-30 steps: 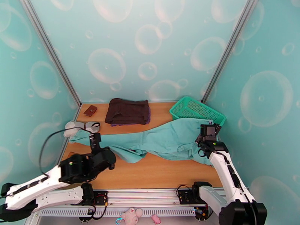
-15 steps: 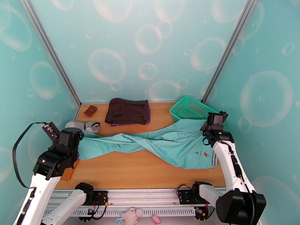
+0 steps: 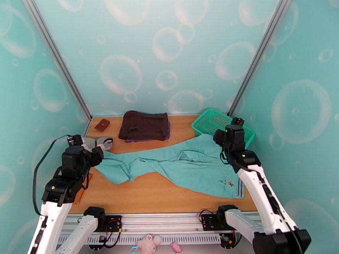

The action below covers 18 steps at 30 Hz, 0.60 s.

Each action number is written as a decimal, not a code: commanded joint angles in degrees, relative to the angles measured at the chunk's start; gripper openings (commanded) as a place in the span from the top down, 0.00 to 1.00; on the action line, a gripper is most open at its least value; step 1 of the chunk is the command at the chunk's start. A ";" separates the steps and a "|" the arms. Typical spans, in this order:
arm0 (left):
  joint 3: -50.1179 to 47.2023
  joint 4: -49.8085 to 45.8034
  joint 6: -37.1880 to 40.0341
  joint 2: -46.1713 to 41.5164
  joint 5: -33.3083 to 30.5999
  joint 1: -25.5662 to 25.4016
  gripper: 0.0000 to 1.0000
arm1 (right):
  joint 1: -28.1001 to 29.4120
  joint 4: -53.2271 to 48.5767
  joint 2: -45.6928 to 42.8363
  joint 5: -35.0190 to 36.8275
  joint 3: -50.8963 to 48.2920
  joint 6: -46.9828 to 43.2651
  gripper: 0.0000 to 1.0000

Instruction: Fold and stack the trousers

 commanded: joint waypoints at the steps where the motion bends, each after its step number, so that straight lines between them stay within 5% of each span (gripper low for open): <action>1: -1.36 6.40 0.06 3.93 9.50 -2.61 0.26 | 7.44 1.67 0.01 -5.77 0.07 0.33 0.39; 7: -2.93 12.90 -1.81 25.87 5.46 -21.47 0.29 | 24.47 7.02 10.12 -9.33 -7.97 1.63 0.39; 11: -5.43 17.21 -7.40 30.52 3.11 -22.62 0.32 | 31.68 18.79 18.65 -10.42 -14.43 2.91 0.39; 18: -10.08 11.79 -12.66 17.65 -6.53 -20.99 0.29 | 38.45 25.95 32.83 -7.16 -9.86 4.08 0.39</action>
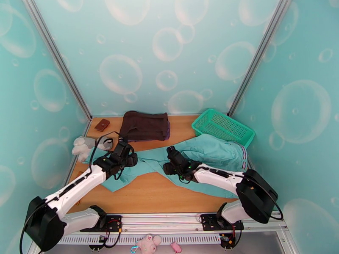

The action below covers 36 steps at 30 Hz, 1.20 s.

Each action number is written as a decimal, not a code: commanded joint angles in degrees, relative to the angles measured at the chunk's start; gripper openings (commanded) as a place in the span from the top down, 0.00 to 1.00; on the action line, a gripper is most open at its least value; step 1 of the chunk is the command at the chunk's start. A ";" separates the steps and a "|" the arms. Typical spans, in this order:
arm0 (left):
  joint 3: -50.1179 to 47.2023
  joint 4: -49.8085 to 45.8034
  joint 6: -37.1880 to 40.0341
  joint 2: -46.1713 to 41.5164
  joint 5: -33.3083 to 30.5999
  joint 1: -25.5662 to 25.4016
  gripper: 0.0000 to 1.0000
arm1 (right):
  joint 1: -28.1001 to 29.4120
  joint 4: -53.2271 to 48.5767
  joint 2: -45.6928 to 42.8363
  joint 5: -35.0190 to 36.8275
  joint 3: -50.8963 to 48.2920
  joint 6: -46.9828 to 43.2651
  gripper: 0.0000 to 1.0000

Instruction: Fold and stack the trousers

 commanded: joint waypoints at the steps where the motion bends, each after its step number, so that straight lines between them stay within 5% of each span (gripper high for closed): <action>1: -1.01 -3.12 -2.75 -7.08 -5.36 2.01 0.28 | 1.44 6.51 4.82 1.80 4.48 2.10 0.39; 8: -1.06 -5.06 -0.89 -14.44 -2.80 5.86 0.28 | 2.92 7.27 13.45 -2.36 9.15 1.43 0.50; 12: -1.25 -5.49 -0.93 -14.65 -3.02 6.24 0.27 | 3.88 3.10 12.69 0.58 12.44 -0.47 0.98; 13: -1.41 -5.23 -1.01 -14.64 -2.91 6.26 0.27 | 4.33 2.40 11.31 1.55 12.85 -1.02 1.00; 22: -2.93 -3.51 0.30 -14.97 -0.43 2.40 0.24 | 18.49 -7.48 -15.68 16.85 6.13 -5.61 1.00; 29: -0.81 -5.71 0.55 -14.47 -0.15 -0.49 0.26 | 18.51 -22.28 -35.04 24.43 -11.42 18.91 0.95; 36: 2.79 -8.47 -0.05 -8.29 3.68 -2.10 0.32 | 10.43 -41.18 -35.67 31.74 -11.69 40.82 1.00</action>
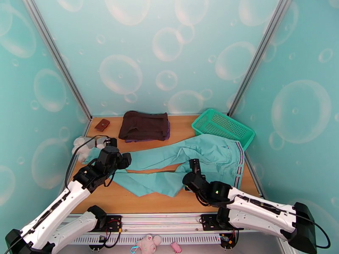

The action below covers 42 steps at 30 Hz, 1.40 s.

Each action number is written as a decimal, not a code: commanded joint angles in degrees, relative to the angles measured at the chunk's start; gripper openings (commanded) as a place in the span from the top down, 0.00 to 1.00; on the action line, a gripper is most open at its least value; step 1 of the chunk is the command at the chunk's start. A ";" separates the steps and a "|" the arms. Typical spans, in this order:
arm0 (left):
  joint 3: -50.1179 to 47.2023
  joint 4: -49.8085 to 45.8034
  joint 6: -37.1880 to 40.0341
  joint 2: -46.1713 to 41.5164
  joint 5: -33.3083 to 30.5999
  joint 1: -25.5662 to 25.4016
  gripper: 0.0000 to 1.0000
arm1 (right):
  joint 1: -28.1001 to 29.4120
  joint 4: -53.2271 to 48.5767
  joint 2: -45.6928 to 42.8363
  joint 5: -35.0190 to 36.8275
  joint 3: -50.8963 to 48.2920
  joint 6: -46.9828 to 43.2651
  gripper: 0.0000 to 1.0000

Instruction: Fold and stack the trousers

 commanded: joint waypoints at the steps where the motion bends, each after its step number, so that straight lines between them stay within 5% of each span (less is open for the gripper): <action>1: 2.66 -4.43 -0.84 3.21 -0.11 -1.42 0.33 | -0.89 -13.52 2.54 8.65 3.95 16.53 1.00; 6: 5.54 -10.90 -4.33 11.21 -2.63 -3.71 0.39 | 1.95 -18.27 11.63 13.61 7.88 22.71 1.00; 12: 2.38 -9.81 -9.35 17.73 -0.88 -7.29 0.40 | 5.76 -8.46 11.50 13.01 5.29 18.88 0.38; 15: -3.11 -3.71 -12.53 16.04 1.06 -7.27 0.51 | 6.70 -6.61 10.51 12.63 5.11 16.43 0.32; 17: -6.14 -0.12 -16.07 13.68 3.23 -7.64 0.63 | 7.18 -6.11 9.89 12.46 5.13 15.88 0.31; 23: -10.17 -3.78 -26.91 4.53 -2.29 -13.03 0.66 | 8.34 -3.40 8.14 11.71 3.72 14.65 0.31; 29: -13.74 -1.08 -28.62 8.61 -0.92 -13.10 0.55 | 8.43 0.08 7.77 11.17 2.75 12.36 0.30; 42: -15.15 8.76 -27.71 14.94 -2.22 -9.67 0.51 | 9.26 -0.58 6.04 10.97 1.95 11.78 0.30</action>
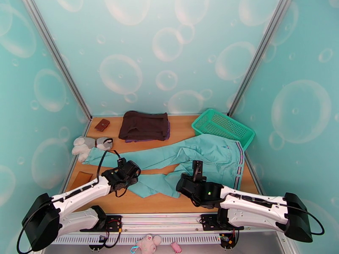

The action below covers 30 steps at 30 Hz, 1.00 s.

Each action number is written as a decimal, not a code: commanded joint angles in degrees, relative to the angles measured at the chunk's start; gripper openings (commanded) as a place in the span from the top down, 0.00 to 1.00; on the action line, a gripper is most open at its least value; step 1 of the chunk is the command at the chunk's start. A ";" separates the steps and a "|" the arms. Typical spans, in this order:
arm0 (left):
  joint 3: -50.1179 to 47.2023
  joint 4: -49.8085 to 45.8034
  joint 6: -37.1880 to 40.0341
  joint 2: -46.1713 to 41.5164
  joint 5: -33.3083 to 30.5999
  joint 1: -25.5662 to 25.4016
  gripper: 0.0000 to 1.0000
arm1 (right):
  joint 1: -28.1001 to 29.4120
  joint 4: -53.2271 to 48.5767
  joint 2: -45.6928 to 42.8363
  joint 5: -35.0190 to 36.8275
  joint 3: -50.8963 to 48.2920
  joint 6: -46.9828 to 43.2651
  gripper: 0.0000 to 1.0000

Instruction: Fold and stack the trousers

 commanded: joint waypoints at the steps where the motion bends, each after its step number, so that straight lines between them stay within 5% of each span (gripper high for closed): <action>1: -0.87 5.19 0.02 1.65 -1.01 1.30 0.51 | 0.42 0.90 -0.46 0.02 -0.64 -2.13 0.30; 3: -0.85 6.49 0.54 3.18 -0.03 2.13 0.56 | 0.38 1.39 -0.33 0.09 -0.76 -2.54 0.30; 6: 0.10 7.12 1.04 4.68 0.06 2.28 1.00 | 0.08 3.35 -0.21 -0.17 -1.21 -3.75 0.30; 11: 8.30 3.43 7.14 3.63 -1.33 4.45 1.00 | -0.80 4.08 0.84 -0.90 -1.00 -4.79 0.30; 17: 29.02 1.51 18.22 4.31 4.28 15.85 1.00 | -2.62 4.11 -0.91 -1.85 -0.34 -5.97 0.32; 21: 43.15 -2.36 22.48 4.35 0.37 12.02 1.00 | -3.22 3.16 -2.42 -2.08 -0.66 -5.40 0.32; 23: 40.51 -4.15 20.14 -0.33 -6.11 7.15 1.00 | -3.15 2.63 -2.86 -2.04 -1.11 -4.59 0.32; 27: 16.16 -4.38 4.24 -11.80 -7.44 5.33 1.00 | -4.16 5.41 -3.28 -3.00 -3.07 -5.53 0.33; 28: 7.41 -3.36 -2.09 -15.25 -7.11 4.65 0.96 | -4.65 6.13 -2.91 -3.62 -3.08 -6.29 0.32; 29: -0.02 -0.85 -6.85 -18.68 -5.77 3.77 0.77 | -4.79 6.41 -2.61 -3.92 -2.88 -6.70 0.33; 30: -7.22 2.72 -12.28 -23.33 -3.99 2.26 0.70 | -4.79 6.39 -1.97 -4.05 -2.35 -7.09 0.33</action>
